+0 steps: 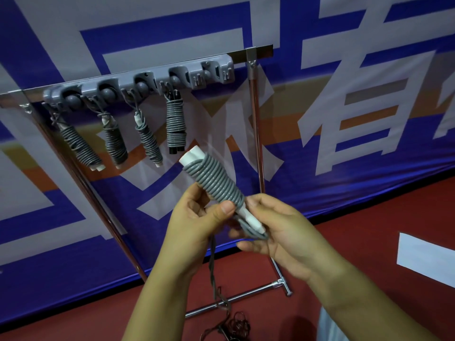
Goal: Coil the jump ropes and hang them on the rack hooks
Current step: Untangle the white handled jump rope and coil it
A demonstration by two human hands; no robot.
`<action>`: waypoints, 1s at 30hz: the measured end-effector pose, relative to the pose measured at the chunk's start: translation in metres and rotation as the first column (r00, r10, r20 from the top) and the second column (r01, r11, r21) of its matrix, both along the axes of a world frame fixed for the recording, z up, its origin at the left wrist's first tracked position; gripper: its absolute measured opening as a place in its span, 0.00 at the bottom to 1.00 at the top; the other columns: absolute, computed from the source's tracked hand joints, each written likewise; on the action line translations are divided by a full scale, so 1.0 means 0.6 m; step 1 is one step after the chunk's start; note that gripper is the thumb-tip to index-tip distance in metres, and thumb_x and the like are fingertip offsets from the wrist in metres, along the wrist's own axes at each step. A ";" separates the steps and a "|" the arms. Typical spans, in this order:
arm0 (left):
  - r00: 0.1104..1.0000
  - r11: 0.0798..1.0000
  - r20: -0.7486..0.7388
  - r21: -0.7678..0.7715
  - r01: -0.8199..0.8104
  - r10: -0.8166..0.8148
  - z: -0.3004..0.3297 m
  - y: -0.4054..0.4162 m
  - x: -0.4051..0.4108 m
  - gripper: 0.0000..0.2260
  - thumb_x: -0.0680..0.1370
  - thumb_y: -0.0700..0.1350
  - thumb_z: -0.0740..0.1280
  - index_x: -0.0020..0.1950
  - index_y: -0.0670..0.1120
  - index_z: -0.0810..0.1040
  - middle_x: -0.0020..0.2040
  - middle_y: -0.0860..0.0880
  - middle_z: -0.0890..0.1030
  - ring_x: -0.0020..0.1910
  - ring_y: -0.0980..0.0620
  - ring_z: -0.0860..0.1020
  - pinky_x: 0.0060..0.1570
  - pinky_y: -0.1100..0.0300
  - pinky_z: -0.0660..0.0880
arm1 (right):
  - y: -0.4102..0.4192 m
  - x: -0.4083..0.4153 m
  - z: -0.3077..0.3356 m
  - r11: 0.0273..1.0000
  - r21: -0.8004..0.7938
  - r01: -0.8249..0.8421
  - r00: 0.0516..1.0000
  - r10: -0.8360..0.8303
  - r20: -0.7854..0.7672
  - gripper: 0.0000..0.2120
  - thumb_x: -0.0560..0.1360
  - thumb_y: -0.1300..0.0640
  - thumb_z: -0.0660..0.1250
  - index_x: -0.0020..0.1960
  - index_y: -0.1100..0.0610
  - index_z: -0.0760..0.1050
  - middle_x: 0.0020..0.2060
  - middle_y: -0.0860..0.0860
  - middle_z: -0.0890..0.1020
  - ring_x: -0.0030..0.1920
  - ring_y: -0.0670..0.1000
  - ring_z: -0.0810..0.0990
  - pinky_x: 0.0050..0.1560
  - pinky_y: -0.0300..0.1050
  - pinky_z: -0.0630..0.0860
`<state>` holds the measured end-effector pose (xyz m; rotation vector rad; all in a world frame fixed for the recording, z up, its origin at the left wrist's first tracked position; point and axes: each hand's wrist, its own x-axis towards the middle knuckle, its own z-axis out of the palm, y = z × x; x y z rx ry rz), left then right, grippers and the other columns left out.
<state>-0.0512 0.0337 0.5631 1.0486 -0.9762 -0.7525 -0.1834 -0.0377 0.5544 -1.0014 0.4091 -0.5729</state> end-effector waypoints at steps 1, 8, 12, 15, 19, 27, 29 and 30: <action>1.000 1.000 0.013 0.007 -0.016 0.016 0.002 0.001 0.000 0.31 0.58 0.52 0.80 0.55 0.41 0.74 0.40 0.53 0.82 0.32 0.59 0.77 0.30 0.68 0.72 | 0.004 0.000 -0.005 0.982 -0.160 0.095 0.995 -0.100 -0.020 0.12 0.73 0.48 0.64 0.51 0.53 0.79 0.43 0.51 0.84 0.42 0.48 0.84 0.38 0.41 0.80; 0.996 0.993 -0.068 0.103 -0.056 0.064 0.006 0.000 -0.017 0.14 0.66 0.43 0.73 0.49 0.42 0.78 0.38 0.47 0.76 0.28 0.58 0.72 0.26 0.67 0.68 | 0.018 0.002 -0.026 0.395 -0.889 0.231 0.887 -0.462 0.025 0.19 0.68 0.37 0.65 0.56 0.38 0.65 0.50 0.38 0.78 0.53 0.40 0.77 0.48 0.34 0.75; 0.998 0.989 -0.030 0.139 -0.050 0.055 0.003 -0.002 -0.021 0.11 0.66 0.46 0.73 0.46 0.46 0.80 0.37 0.48 0.77 0.27 0.57 0.67 0.25 0.66 0.66 | 0.010 0.007 -0.033 0.307 -0.904 0.297 0.841 -0.533 0.095 0.13 0.74 0.49 0.64 0.57 0.50 0.70 0.45 0.41 0.76 0.48 0.41 0.77 0.43 0.30 0.74; 0.997 0.986 -0.076 0.158 0.046 -0.034 0.008 0.000 -0.015 0.09 0.70 0.44 0.69 0.48 0.43 0.78 0.36 0.50 0.77 0.27 0.57 0.69 0.26 0.67 0.67 | 0.004 0.007 -0.035 0.326 -0.896 0.302 0.840 -0.536 0.088 0.14 0.75 0.50 0.62 0.56 0.57 0.72 0.45 0.38 0.74 0.48 0.36 0.75 0.45 0.26 0.71; 0.936 0.962 -0.322 0.177 0.210 -0.145 0.016 0.003 -0.009 0.10 0.74 0.40 0.68 0.53 0.38 0.77 0.42 0.47 0.78 0.30 0.56 0.74 0.25 0.67 0.70 | -0.008 0.003 -0.031 0.355 -0.869 0.346 0.824 -0.557 0.100 0.12 0.75 0.51 0.62 0.54 0.57 0.72 0.49 0.46 0.78 0.44 0.37 0.76 0.45 0.23 0.68; 0.844 0.861 -0.433 0.242 0.447 -0.316 0.010 -0.002 -0.009 0.12 0.74 0.49 0.70 0.44 0.40 0.84 0.35 0.45 0.79 0.22 0.60 0.67 0.19 0.71 0.64 | -0.032 -0.002 -0.018 0.223 -0.906 0.360 0.780 -0.605 0.160 0.09 0.75 0.57 0.62 0.50 0.63 0.73 0.50 0.47 0.76 0.50 0.36 0.72 0.47 0.18 0.65; 0.791 0.825 -0.452 0.184 0.534 -0.412 0.004 -0.006 0.000 0.13 0.69 0.49 0.76 0.45 0.41 0.84 0.35 0.46 0.80 0.23 0.60 0.70 0.21 0.71 0.67 | -0.033 -0.003 -0.017 0.224 -0.915 0.334 0.790 -0.596 0.143 0.10 0.75 0.56 0.62 0.50 0.63 0.72 0.50 0.47 0.75 0.45 0.37 0.74 0.47 0.18 0.65; 0.778 0.817 -0.459 0.169 0.551 -0.430 0.004 -0.007 0.001 0.13 0.66 0.49 0.77 0.44 0.41 0.84 0.35 0.46 0.81 0.23 0.60 0.71 0.22 0.70 0.69 | -0.033 -0.002 -0.018 0.230 -0.918 0.323 0.795 -0.593 0.131 0.10 0.75 0.56 0.62 0.50 0.63 0.73 0.50 0.47 0.76 0.44 0.36 0.74 0.47 0.18 0.65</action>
